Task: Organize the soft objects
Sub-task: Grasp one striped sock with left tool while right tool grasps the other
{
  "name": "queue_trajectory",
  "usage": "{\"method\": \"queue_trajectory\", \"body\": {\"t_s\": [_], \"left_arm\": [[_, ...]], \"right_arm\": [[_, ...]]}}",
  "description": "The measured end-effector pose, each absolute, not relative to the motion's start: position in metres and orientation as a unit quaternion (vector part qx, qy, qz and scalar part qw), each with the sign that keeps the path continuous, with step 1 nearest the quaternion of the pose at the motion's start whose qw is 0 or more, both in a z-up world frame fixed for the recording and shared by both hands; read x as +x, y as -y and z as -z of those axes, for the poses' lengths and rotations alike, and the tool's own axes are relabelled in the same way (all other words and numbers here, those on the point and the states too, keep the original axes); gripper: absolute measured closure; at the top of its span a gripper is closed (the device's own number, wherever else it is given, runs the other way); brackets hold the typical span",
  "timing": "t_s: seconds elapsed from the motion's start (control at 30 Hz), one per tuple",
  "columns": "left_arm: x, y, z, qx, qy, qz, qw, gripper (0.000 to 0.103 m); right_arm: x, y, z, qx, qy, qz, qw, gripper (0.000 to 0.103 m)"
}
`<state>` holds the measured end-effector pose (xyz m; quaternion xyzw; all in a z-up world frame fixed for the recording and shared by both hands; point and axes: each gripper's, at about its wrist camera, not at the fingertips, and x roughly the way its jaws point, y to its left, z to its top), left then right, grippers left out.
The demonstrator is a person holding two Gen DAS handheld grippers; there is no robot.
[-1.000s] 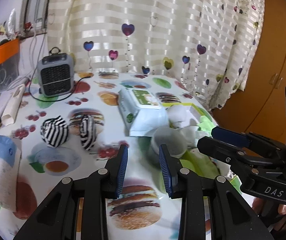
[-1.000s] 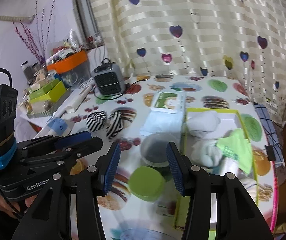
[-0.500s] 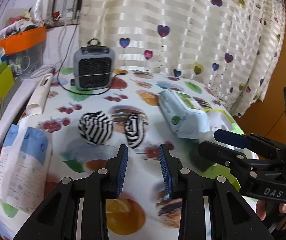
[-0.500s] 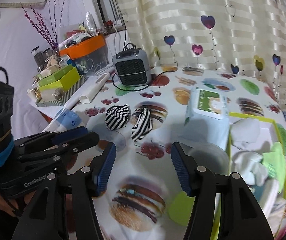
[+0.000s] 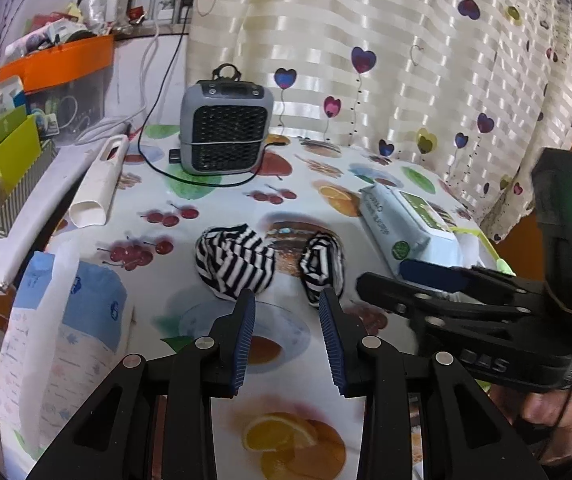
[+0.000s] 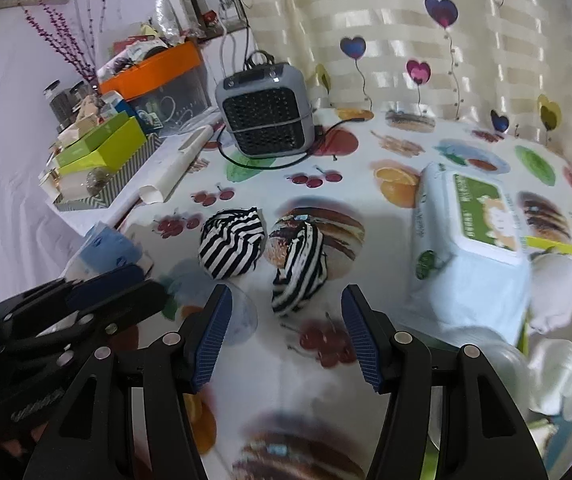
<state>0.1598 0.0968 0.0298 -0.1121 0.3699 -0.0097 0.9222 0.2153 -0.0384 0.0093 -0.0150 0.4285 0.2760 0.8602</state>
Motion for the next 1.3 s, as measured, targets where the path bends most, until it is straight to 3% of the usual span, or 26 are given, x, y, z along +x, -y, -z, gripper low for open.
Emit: {"method": "queue_trajectory", "body": {"t_s": [0.17,0.33,0.5,0.57,0.7,1.3], "left_arm": [[0.161,-0.109,-0.026,-0.118,-0.369,-0.003,0.922,0.068],[0.165,-0.119,-0.02,-0.126,-0.373,-0.015,0.919,0.068],[0.173,-0.123,-0.012,-0.134,-0.382,-0.018,0.914,0.068],[0.177,-0.122,-0.01,-0.136,-0.386,-0.019,0.912,0.068],[0.186,-0.12,-0.007,-0.142,-0.388,-0.02,0.91,0.057],[0.259,-0.113,0.036,-0.116,-0.427,-0.083,0.893,0.057]], "right_arm": [[0.236,0.025,0.007,-0.001,-0.44,-0.261,0.86,0.045],[0.252,0.013,0.023,0.001,-0.452,-0.256,0.854,0.053],[0.258,0.006,0.033,-0.008,-0.459,-0.251,0.852,0.09],[0.256,0.008,0.029,-0.006,-0.453,-0.253,0.855,0.093],[0.246,0.016,0.011,-0.005,-0.429,-0.256,0.866,0.094],[0.22,0.056,-0.032,0.029,-0.38,-0.28,0.881,0.094]]}}
